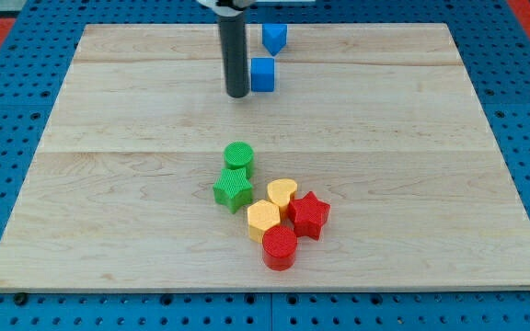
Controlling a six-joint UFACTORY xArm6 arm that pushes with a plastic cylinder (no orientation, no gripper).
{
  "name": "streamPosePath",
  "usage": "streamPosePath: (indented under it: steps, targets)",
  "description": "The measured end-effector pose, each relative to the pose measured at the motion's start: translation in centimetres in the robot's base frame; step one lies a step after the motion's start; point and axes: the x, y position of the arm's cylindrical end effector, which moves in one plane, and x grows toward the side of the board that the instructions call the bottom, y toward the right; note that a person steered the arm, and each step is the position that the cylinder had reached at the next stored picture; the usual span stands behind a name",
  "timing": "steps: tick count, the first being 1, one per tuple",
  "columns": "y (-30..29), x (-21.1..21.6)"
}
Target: Place the arm above the green circle
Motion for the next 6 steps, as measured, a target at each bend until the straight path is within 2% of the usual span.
streamPosePath:
  steps: [1, 2, 4, 6]
  targets:
    - [4.1, -2.0]
    - [4.7, -0.8]
    - [-1.0, 5.9]
    - [-0.9, 6.5]
